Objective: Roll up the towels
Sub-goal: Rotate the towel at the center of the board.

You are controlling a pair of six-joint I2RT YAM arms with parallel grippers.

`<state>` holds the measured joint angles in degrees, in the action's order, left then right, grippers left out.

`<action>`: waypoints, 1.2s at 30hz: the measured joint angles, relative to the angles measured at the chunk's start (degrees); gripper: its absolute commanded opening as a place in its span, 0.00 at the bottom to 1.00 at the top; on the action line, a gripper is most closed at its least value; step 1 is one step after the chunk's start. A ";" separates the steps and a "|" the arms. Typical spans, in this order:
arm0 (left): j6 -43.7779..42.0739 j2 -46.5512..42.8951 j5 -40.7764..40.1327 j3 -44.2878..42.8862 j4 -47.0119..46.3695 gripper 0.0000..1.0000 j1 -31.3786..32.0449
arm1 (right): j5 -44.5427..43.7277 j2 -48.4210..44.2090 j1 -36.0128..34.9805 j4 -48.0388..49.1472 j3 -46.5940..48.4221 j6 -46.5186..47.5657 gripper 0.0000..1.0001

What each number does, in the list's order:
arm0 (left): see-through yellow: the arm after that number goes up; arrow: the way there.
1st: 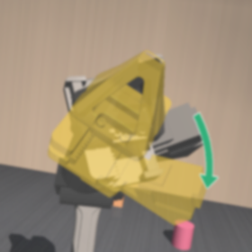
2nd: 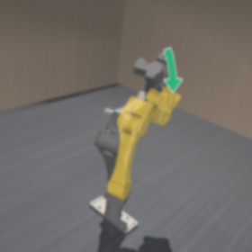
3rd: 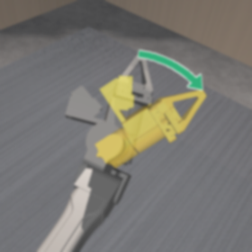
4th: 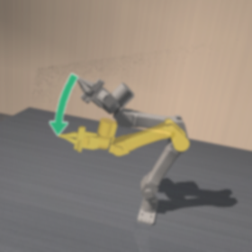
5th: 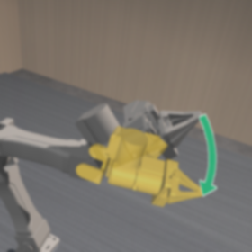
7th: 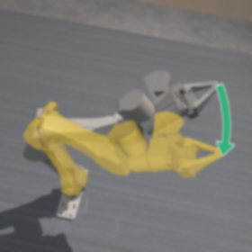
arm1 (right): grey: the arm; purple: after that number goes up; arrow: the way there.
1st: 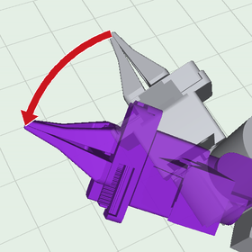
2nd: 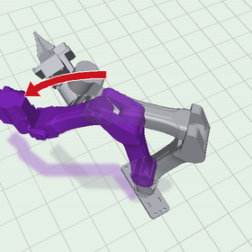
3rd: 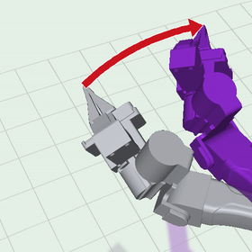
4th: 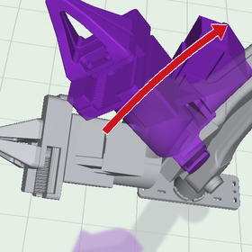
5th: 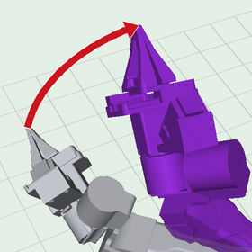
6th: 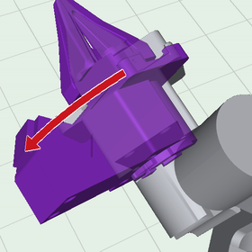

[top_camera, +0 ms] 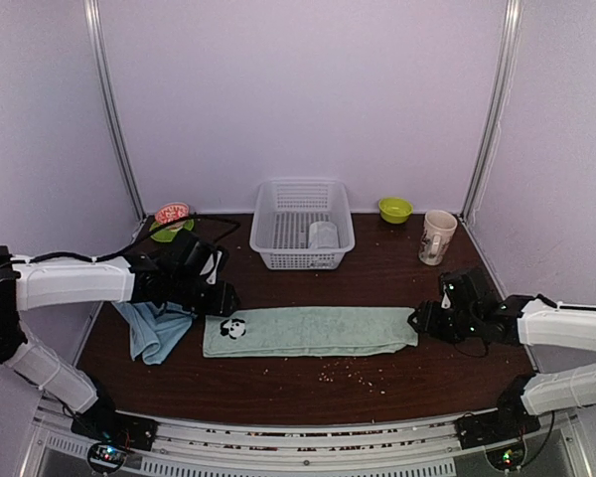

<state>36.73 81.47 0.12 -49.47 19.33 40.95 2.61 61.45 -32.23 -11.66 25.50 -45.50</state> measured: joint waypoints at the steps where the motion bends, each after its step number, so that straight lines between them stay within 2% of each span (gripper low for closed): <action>1: 0.04 1.97 1.01 -0.74 -0.46 0.41 0.15 | 0.33 0.59 0.59 0.79 -0.61 -0.66 0.63; 11: 0.48 13.44 6.95 -1.86 -6.88 0.29 2.54 | 7.78 8.90 3.78 11.87 -4.07 -6.25 0.63; 18: 1.36 15.63 7.54 1.22 -9.40 0.17 3.45 | 14.80 14.80 4.00 21.33 -3.76 -10.58 0.48; 27: 1.75 17.35 7.30 1.22 -13.07 0.02 5.55 | 17.81 12.09 4.00 16.94 0.35 -11.72 0.51; 36: 2.25 17.62 6.78 1.29 -13.84 0.01 6.23 | 16.52 4.61 4.00 7.32 3.13 -8.57 0.50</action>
<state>38.98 99.09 6.90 -48.18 5.50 47.18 19.14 66.06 -28.23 -4.34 28.62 -54.06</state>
